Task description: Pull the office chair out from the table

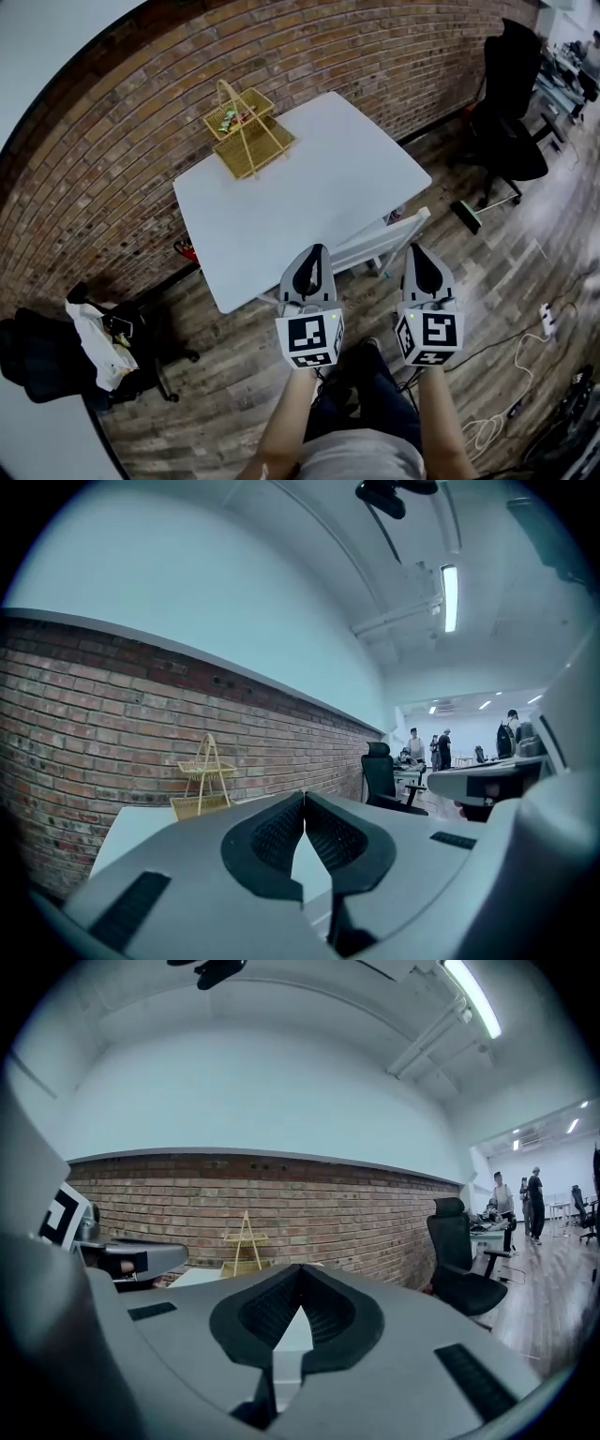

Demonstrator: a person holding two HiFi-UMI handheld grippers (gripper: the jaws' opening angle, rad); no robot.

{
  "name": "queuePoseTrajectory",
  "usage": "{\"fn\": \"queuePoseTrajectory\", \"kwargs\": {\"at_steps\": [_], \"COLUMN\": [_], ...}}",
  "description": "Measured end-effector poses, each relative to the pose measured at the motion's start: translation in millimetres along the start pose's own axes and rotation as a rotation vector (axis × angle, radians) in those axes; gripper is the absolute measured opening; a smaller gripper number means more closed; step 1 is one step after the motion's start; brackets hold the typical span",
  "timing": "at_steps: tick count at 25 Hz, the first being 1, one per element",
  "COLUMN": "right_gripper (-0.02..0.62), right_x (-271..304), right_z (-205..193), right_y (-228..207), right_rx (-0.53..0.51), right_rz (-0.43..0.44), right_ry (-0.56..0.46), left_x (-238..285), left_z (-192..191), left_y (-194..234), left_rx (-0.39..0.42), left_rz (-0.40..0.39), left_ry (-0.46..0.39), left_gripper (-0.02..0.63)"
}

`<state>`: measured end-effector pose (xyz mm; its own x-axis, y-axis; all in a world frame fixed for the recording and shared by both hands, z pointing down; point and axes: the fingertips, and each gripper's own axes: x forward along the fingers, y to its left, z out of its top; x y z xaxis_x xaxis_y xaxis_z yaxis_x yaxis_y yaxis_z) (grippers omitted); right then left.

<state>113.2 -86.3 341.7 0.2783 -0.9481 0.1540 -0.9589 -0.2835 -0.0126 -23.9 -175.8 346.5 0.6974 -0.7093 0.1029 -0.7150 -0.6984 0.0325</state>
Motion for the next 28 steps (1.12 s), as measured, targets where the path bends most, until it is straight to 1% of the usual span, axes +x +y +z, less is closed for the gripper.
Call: {"fn": "queuePoseTrajectory", "kwargs": {"at_steps": [6, 9, 13, 17, 23, 28], "right_gripper": [0.014, 0.012, 0.014, 0.012, 0.014, 0.014], "right_x": [36.5, 52.6, 68.1, 82.2, 101.1, 109.8], "right_z": [-3.3, -6.9, -15.2, -27.0, -43.3, -51.5], "right_y": [-19.1, -26.1, -35.1, -44.4, -54.7, -60.8], "right_rx": [-0.025, -0.044, -0.065, -0.075, -0.096, -0.119], "right_rz": [0.041, 0.066, 0.115, 0.152, 0.198, 0.234], "right_ry": [0.024, 0.042, 0.071, 0.098, 0.144, 0.166], "left_x": [35.1, 51.0, 69.4, 87.0, 104.1, 107.3], "left_z": [-6.9, -14.4, -24.7, -33.6, -46.0, -55.3], "left_y": [-4.1, -3.8, -10.4, -19.0, -17.8, -21.2], "left_rx": [0.011, 0.008, -0.013, -0.001, -0.008, 0.027], "left_rz": [0.022, 0.039, 0.051, 0.056, 0.087, 0.095], "left_ry": [0.025, 0.052, 0.088, 0.111, 0.146, 0.180], "left_gripper": [0.015, 0.015, 0.015, 0.015, 0.015, 0.015]}}
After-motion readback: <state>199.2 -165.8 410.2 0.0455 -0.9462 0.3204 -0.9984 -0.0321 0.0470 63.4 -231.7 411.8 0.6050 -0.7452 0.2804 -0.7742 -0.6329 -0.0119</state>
